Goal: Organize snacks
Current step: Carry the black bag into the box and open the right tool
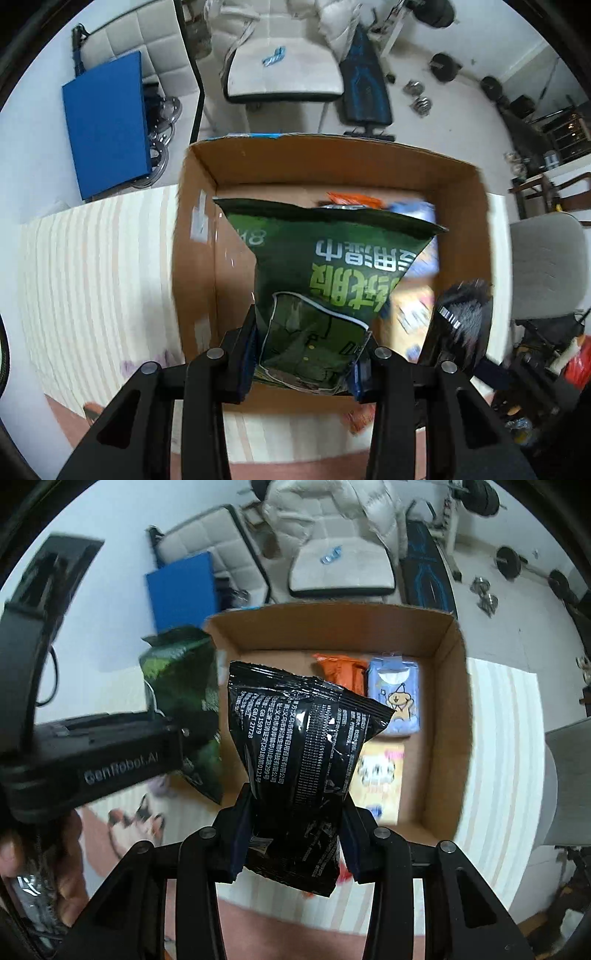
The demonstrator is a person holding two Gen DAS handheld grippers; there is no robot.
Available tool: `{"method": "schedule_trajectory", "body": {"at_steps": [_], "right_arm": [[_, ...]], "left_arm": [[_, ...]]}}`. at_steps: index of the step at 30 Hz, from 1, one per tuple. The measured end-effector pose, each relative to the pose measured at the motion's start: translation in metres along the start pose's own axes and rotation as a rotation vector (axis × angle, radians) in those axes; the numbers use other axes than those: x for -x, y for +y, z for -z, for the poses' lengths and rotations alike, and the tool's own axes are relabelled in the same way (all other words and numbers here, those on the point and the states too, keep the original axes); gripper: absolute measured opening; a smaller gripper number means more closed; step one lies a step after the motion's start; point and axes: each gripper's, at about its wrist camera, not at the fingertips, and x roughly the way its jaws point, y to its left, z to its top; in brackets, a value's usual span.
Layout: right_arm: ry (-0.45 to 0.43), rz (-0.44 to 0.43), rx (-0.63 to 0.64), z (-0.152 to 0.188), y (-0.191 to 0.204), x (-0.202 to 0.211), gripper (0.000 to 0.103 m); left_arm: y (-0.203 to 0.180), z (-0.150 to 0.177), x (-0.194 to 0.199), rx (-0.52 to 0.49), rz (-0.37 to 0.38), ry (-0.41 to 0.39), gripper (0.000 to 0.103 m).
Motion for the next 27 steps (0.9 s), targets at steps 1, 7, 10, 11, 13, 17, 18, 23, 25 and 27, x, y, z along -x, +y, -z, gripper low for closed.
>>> {"method": "schedule_trajectory", "body": {"at_steps": [1,7,10,11,13,17,18,23,25,27], "right_arm": [[0.021,0.003,-0.013,-0.010,-0.003,-0.008,0.044],[0.155,-0.013,-0.106,-0.026,-0.026,-0.083,0.044],[0.187,-0.015,-0.115,-0.029,-0.032,-0.104,0.044],[0.198,-0.015,-0.114,-0.027,-0.032,-0.106,0.044],[0.216,-0.011,-0.108,-0.028,-0.033,-0.113,0.044],[0.240,0.007,-0.092,-0.029,-0.033,-0.123,0.044],[0.242,0.011,-0.089,-0.030,-0.032,-0.125,0.044],[0.288,0.039,-0.071,-0.039,-0.021,-0.132,0.054],[0.278,0.039,-0.076,-0.041,-0.019,-0.127,0.066],[0.267,0.038,-0.086,-0.042,-0.019,-0.121,0.069]], "left_arm": [[0.003,-0.009,-0.011,0.004,-0.009,0.022,0.036],[0.008,-0.055,-0.072,0.018,0.003,0.158,0.036],[0.009,-0.067,-0.089,0.033,0.024,0.207,0.036],[0.009,-0.070,-0.093,0.032,0.025,0.214,0.036],[0.006,-0.075,-0.100,0.013,0.006,0.220,0.036],[0.004,-0.088,-0.111,0.005,0.012,0.248,0.038],[0.002,-0.092,-0.115,0.000,0.009,0.259,0.038],[-0.002,-0.096,-0.114,0.004,0.037,0.287,0.043],[-0.002,-0.096,-0.107,0.008,0.042,0.274,0.047],[0.000,-0.097,-0.098,0.006,0.042,0.254,0.056]]}}
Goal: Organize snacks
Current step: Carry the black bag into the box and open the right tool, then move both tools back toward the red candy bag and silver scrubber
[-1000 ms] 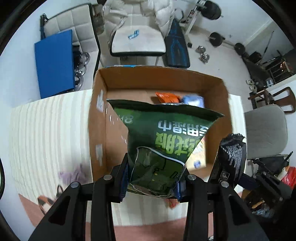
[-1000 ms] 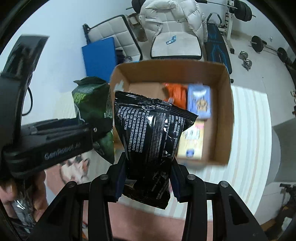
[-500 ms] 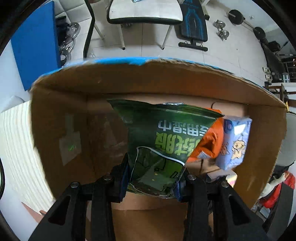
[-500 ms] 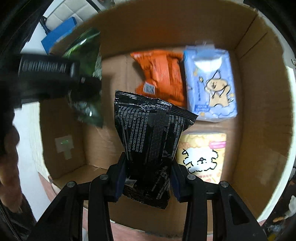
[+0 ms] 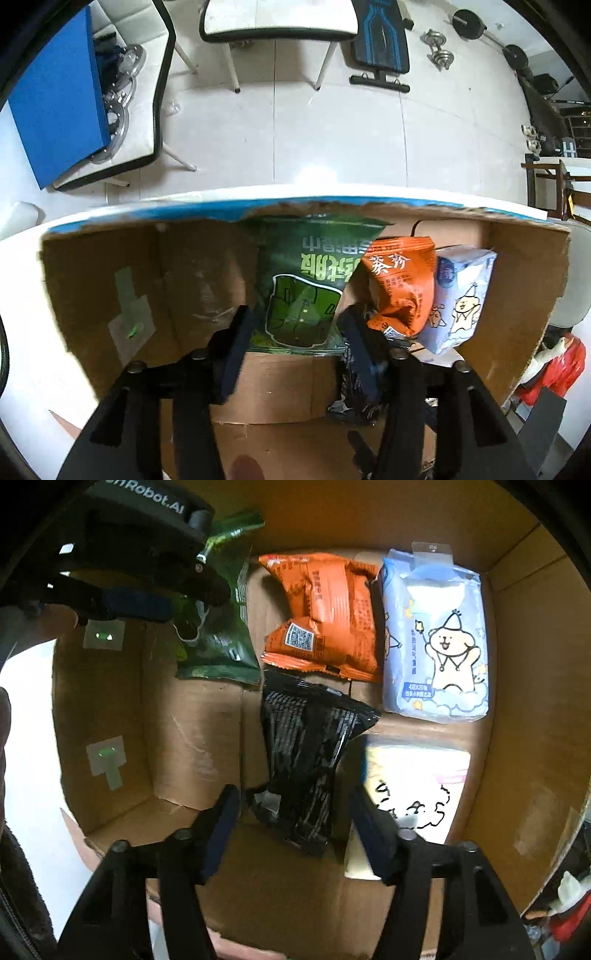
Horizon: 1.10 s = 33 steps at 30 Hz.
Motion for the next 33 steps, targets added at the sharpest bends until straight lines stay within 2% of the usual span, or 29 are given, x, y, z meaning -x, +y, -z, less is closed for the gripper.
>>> {"method": "schedule_trajectory", "body": {"at_steps": [3,4,7,13,21,24,28,30,33], "right_arm": [[-0.019,0.004,-0.005,0.002,-0.001,0.013,0.080],[-0.025,0.007,-0.005,0.003,-0.001,0.017,0.086],[-0.050,0.029,-0.004,0.008,0.001,0.032,0.101],[-0.139,0.082,-0.006,0.025,0.000,0.068,0.103],[-0.230,0.052,0.001,0.055,-0.005,0.106,0.103],[-0.292,0.025,0.034,0.083,-0.006,0.123,0.103],[-0.343,-0.049,0.085,0.135,-0.008,0.133,0.103],[-0.345,-0.072,0.099,0.160,-0.013,0.123,0.103],[-0.322,-0.085,0.105,0.184,-0.020,0.097,0.103]], "left_arm": [[0.006,0.004,0.010,0.005,0.005,-0.030,0.076],[0.008,0.006,0.016,0.006,0.006,-0.044,0.086],[0.013,0.020,0.033,0.012,-0.004,-0.091,0.099],[0.018,0.068,0.058,-0.011,-0.040,-0.170,0.100],[0.008,0.138,0.093,-0.062,-0.083,-0.292,0.100],[0.015,0.175,0.111,-0.050,-0.114,-0.372,0.100],[0.051,0.235,0.115,0.016,-0.130,-0.476,0.100],[0.077,0.257,0.098,0.078,-0.077,-0.467,0.100],[0.110,0.271,0.058,0.166,0.032,-0.384,0.100]]}}
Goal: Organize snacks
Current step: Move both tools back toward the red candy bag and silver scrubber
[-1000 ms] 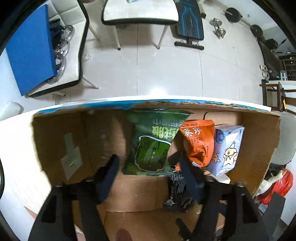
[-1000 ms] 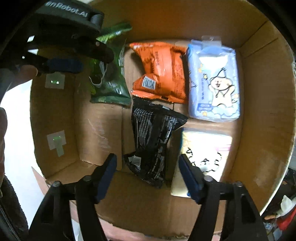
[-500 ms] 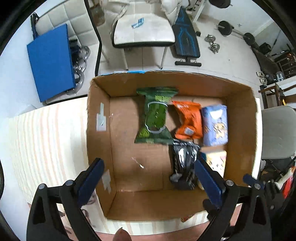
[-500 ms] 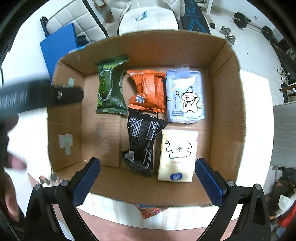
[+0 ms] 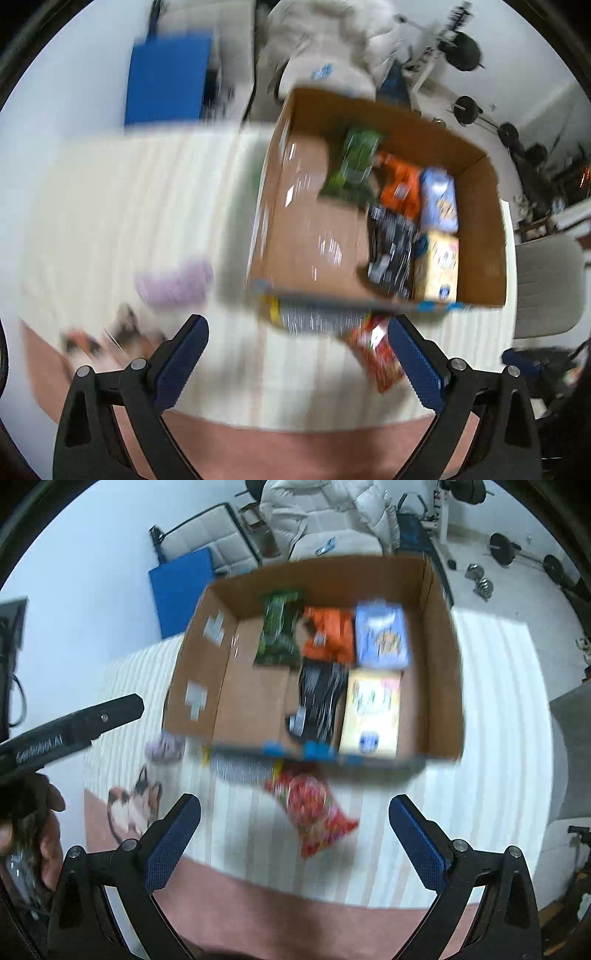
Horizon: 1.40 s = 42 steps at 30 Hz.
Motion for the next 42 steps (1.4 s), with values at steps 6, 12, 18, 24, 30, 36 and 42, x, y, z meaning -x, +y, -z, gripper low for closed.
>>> {"method": "schedule_trajectory", "body": {"at_steps": [6,12,18,24,30,36,42], "right_arm": [[0.099,-0.030,-0.038,0.036,-0.018,-0.063,0.103],[0.120,-0.003,-0.011,0.044,-0.017,-0.090,0.103],[0.124,0.022,0.001,0.048,-0.018,-0.089,0.103],[0.143,0.038,0.015,0.056,-0.019,-0.092,0.103],[0.154,0.040,0.019,0.053,-0.015,-0.100,0.103],[0.196,0.070,0.102,0.041,-0.003,-0.122,0.103],[0.259,0.167,0.267,0.023,0.017,-0.161,0.103]], "left_arm": [[0.033,0.026,-0.086,0.148,0.123,0.165,0.079],[0.044,0.030,-0.139,0.237,0.175,0.200,0.076],[0.048,0.026,-0.152,0.307,0.286,0.156,0.076],[0.040,0.036,-0.150,0.324,0.335,0.132,0.038],[0.048,0.071,-0.128,0.383,0.259,0.101,0.035],[0.050,0.116,-0.122,0.400,0.247,0.195,0.037],[0.040,0.153,-0.116,0.315,0.244,0.306,0.045]]}}
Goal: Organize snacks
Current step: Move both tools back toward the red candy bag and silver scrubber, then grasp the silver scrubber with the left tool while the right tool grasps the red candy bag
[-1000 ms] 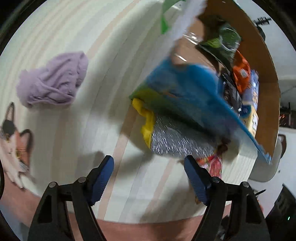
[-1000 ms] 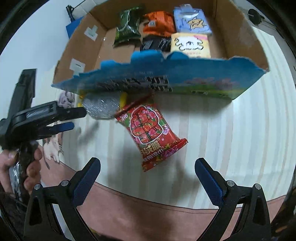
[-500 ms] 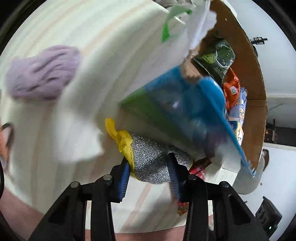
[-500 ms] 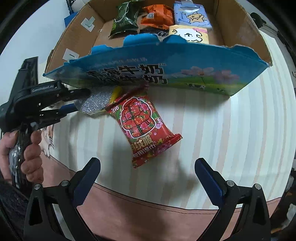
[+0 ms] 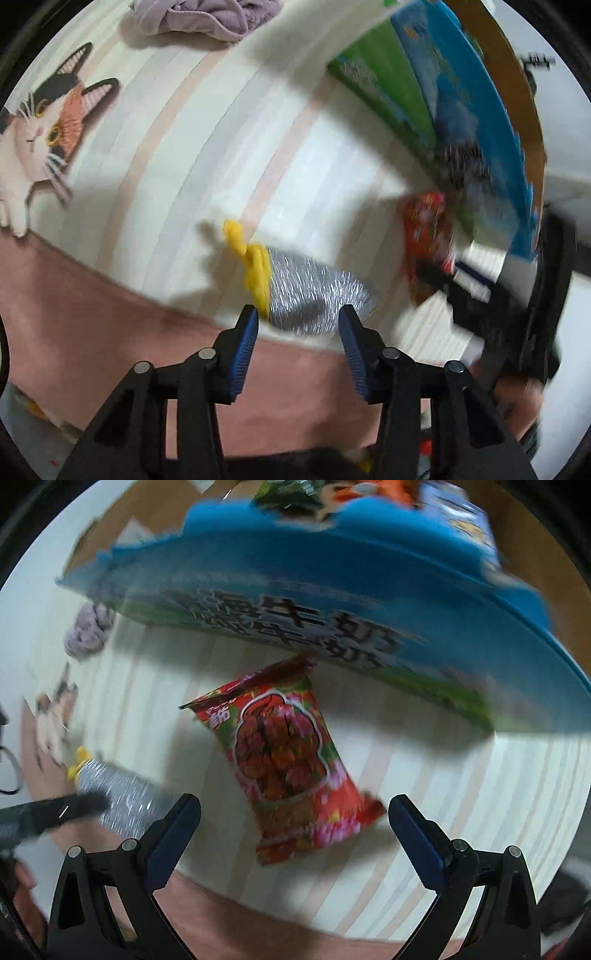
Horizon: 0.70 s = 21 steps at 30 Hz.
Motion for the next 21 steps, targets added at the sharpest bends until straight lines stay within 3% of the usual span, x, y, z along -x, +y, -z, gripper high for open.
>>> {"method": "schedule_trajectory", "body": {"at_steps": [2,3,4,7,10,14,15,19,21], "right_arm": [[0.022,0.006,0.018,-0.006,0.003,-0.008,0.103],[0.027,0.008,0.020,-0.008,0.004,-0.011,0.098],[0.028,0.016,0.018,-0.009,0.004,-0.012,0.082],[0.044,0.034,-0.005,-0.003,0.001,-0.011,0.065],[0.090,0.014,-0.042,0.016,-0.007,-0.008,0.063],[0.153,-0.010,-0.081,0.054,-0.020,-0.008,0.063],[0.167,-0.023,-0.093,0.062,-0.023,-0.008,0.063],[0.191,-0.080,-0.148,0.091,-0.038,-0.005,0.063],[0.175,-0.092,-0.177,0.098,-0.047,0.001,0.067]], "left_arm": [[-0.003,0.010,0.000,-0.045,-0.046,0.013,0.050],[-0.002,0.012,0.003,-0.062,-0.075,0.012,0.050],[-0.006,0.017,0.003,-0.100,-0.124,0.012,0.051],[-0.009,0.025,0.004,-0.173,-0.193,0.034,0.051],[-0.034,0.036,0.008,-0.356,-0.282,0.038,0.051],[-0.094,0.044,-0.010,-0.700,-0.516,-0.027,0.051],[-0.102,0.045,-0.015,-0.758,-0.543,-0.027,0.051],[-0.132,0.050,-0.052,-1.031,-0.664,0.023,0.051],[-0.136,0.049,-0.068,-1.103,-0.701,0.072,0.051]]}}
